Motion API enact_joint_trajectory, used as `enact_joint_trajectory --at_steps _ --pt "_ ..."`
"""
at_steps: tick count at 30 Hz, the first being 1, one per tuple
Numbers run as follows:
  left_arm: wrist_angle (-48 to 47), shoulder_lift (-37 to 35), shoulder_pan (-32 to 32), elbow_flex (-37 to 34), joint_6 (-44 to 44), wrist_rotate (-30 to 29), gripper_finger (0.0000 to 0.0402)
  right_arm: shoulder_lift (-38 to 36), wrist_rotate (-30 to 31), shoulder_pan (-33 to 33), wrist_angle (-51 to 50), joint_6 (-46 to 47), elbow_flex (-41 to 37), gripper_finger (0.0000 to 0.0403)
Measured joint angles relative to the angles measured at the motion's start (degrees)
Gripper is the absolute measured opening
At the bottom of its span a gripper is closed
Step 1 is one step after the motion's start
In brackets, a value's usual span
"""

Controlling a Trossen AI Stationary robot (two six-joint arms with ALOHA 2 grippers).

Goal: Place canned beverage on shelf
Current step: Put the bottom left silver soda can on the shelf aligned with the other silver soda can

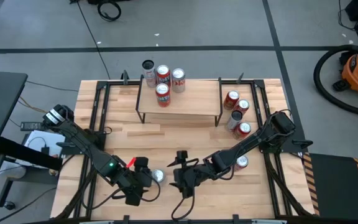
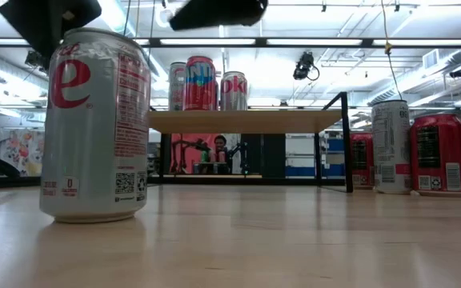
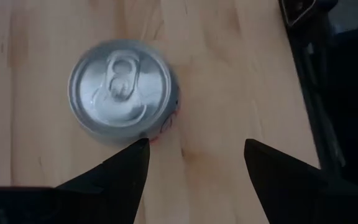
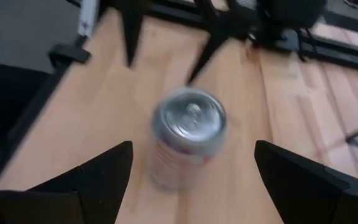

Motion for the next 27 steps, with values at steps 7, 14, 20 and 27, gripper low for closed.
enact_joint_trajectory --at_steps 7,14,20,27 --pt "-7.84 1.23 0.61 0.00 -4.42 -4.95 0.0272 3.87 -1.36 -0.50 7.50 -4.79 0.02 0.0347" --pt "-10.42 5.62 1.78 -0.02 -5.89 -12.64 0.0272 5.04 -0.29 -2.02 9.06 -5.99 0.02 0.0347" --pt "-10.01 8.38 2.47 -0.02 -5.76 -13.26 0.0272 5.02 0.57 -2.36 7.31 -6.21 0.02 0.0347" --pt "-6.42 8.41 1.19 -0.02 -5.61 -12.76 0.0272 5.00 0.59 -3.14 5.38 -5.74 0.02 0.0347"
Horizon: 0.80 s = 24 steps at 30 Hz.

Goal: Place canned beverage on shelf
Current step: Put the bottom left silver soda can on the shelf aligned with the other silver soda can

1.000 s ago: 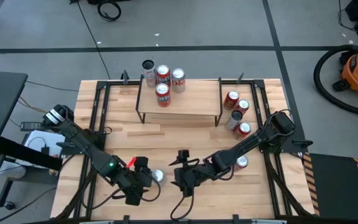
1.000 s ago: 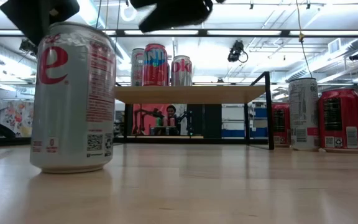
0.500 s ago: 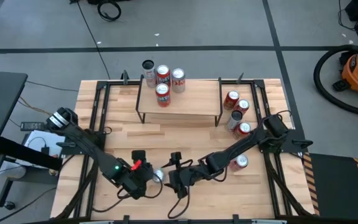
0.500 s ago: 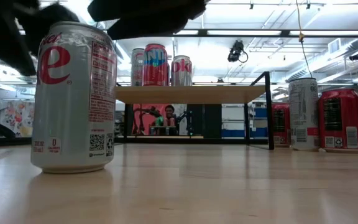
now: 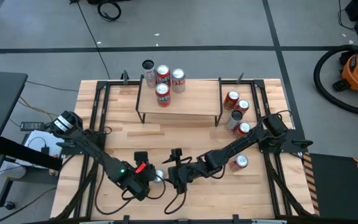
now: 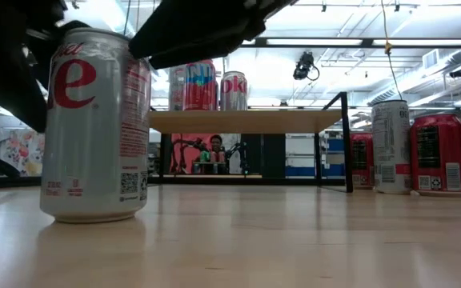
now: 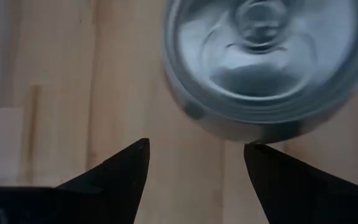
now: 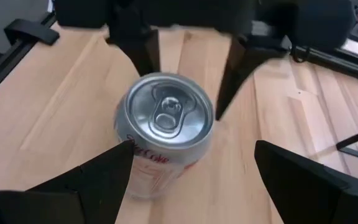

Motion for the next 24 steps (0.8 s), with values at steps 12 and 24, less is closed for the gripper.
enact_joint_trajectory --at_steps 12,24 --pt "4.43 -0.07 -1.76 0.02 0.03 4.73 0.0272 -0.02 7.41 -2.76 -9.44 -0.03 0.00 0.0347" --pt "2.57 -0.01 -1.04 0.04 -1.04 5.07 0.0272 -2.14 -9.37 -0.58 -6.88 5.55 0.02 0.0347"
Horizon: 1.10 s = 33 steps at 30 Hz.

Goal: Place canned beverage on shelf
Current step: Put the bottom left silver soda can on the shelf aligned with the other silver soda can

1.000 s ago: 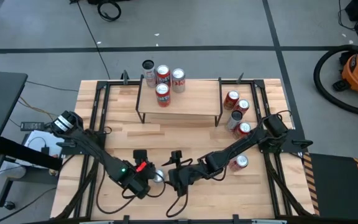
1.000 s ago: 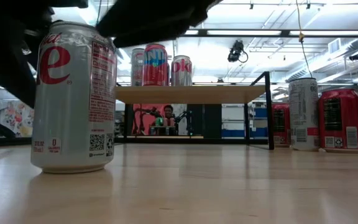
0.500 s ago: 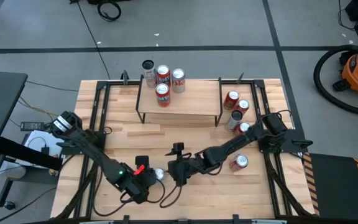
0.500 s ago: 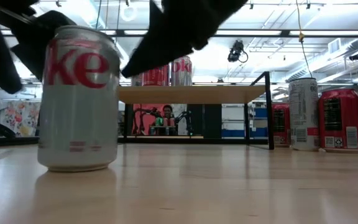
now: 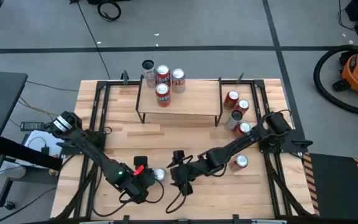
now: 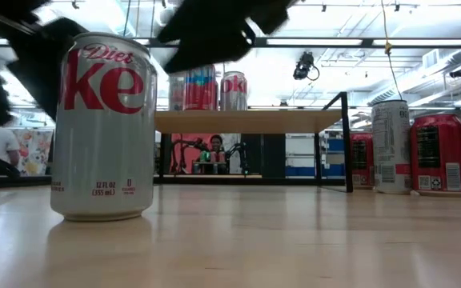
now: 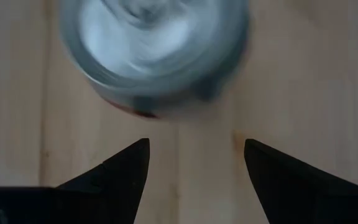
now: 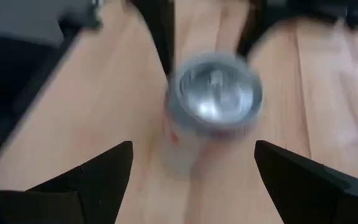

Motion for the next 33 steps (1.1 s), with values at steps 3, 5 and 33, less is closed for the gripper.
enact_joint_trajectory --at_steps 3,5,33 --pt "0.18 0.23 0.43 -0.02 -0.63 -2.46 0.0272 0.01 2.00 0.18 2.11 -0.03 0.04 0.0348" --pt "1.39 0.42 0.59 0.02 -0.74 -2.73 0.0272 0.04 4.06 0.29 2.82 -0.07 0.04 0.0350" --pt "3.00 0.54 -1.71 -0.02 -0.58 1.54 0.0272 2.59 11.12 -4.58 -5.51 -3.00 -0.02 0.0350"
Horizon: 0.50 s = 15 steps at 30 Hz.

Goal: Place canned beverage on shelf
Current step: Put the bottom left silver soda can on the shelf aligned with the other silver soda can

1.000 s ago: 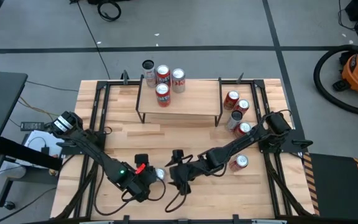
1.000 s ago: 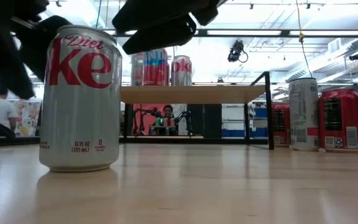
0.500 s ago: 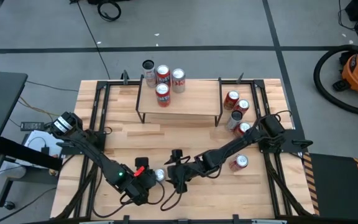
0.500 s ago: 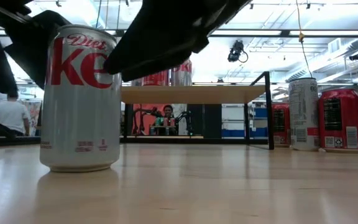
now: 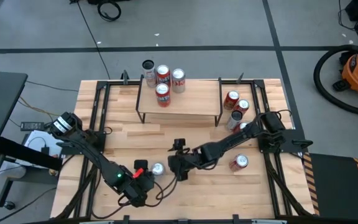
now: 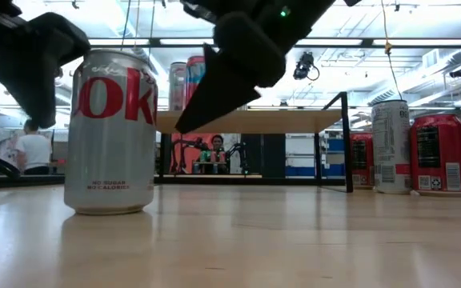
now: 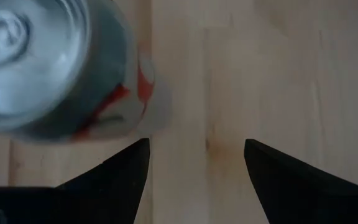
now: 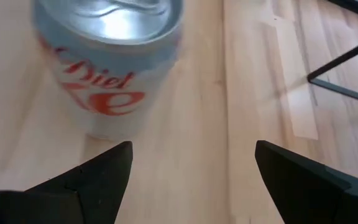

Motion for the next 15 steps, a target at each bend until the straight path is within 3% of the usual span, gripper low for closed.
enact_joint_trajectory --at_steps 15 --pt "-3.49 -1.64 0.08 0.04 -1.94 0.32 0.0272 -1.74 -4.73 2.00 -0.72 -0.49 3.15 0.0350"
